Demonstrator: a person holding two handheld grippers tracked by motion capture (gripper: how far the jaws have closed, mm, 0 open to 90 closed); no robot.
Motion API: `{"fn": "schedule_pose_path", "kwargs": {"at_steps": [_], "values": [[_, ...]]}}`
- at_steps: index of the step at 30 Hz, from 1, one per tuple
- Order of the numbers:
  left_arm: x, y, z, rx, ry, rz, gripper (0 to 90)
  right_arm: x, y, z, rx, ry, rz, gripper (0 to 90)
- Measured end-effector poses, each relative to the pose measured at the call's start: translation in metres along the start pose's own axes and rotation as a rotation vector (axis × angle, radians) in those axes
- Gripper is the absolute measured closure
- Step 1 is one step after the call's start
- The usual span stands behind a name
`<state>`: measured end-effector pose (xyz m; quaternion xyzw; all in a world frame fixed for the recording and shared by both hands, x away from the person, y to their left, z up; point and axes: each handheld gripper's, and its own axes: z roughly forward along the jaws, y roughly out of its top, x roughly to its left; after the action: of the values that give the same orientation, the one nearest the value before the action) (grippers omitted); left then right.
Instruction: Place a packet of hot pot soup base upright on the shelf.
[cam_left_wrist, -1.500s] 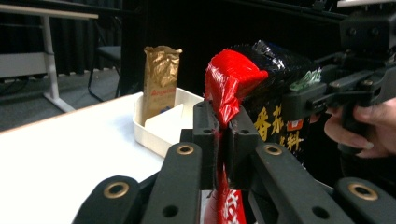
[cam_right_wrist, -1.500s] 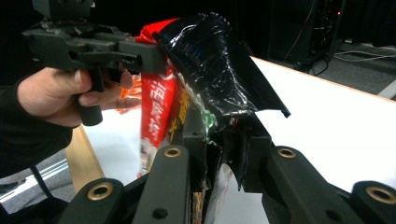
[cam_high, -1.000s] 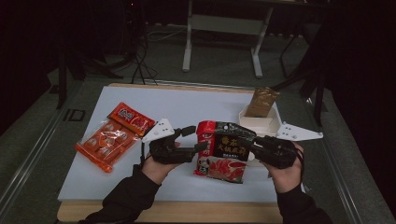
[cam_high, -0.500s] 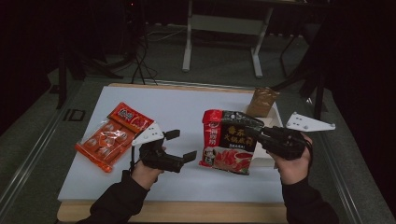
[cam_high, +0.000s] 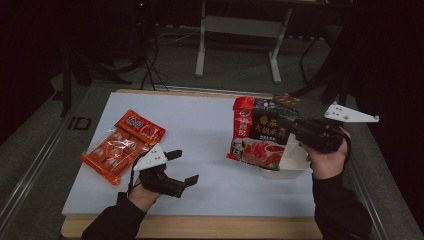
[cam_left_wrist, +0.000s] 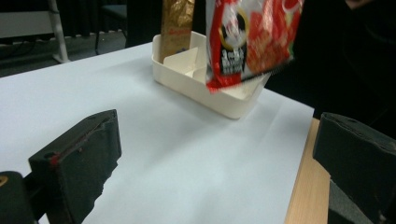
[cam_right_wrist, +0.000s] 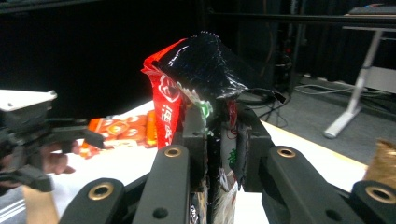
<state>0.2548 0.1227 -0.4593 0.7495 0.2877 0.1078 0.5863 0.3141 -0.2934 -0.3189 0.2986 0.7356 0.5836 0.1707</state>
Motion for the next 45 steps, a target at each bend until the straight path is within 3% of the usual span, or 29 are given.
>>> {"fn": "schedule_pose_path", "kwargs": {"at_steps": [4,5,10,15,22,24,32,45], "values": [[0.001,-0.004,-0.002,0.010,0.002,-0.006,1.4,-0.009,0.004,-0.001,-0.001,-0.023,0.003,76.9],[0.002,-0.014,-0.004,0.025,-0.002,-0.031,1.4,-0.016,0.006,-0.002,-0.008,-0.042,0.013,76.8],[0.002,-0.026,-0.006,0.049,0.003,-0.043,1.4,-0.029,0.009,-0.004,-0.014,-0.075,0.016,76.8],[0.005,-0.037,-0.010,0.058,0.013,-0.062,1.4,-0.050,0.013,-0.005,-0.024,-0.106,0.021,76.8],[0.007,-0.050,-0.012,0.066,0.030,-0.062,1.4,-0.072,0.011,-0.005,-0.029,-0.144,0.030,76.7],[0.008,-0.052,-0.011,0.067,0.030,-0.066,1.4,-0.084,0.008,-0.004,-0.021,-0.173,0.038,76.6],[0.010,-0.057,-0.008,0.074,0.031,-0.084,1.4,-0.110,-0.004,0.002,-0.009,-0.206,0.053,76.6],[0.006,-0.057,-0.007,0.075,0.017,-0.072,1.4,-0.134,-0.017,0.018,0.027,-0.241,0.051,76.6]]}}
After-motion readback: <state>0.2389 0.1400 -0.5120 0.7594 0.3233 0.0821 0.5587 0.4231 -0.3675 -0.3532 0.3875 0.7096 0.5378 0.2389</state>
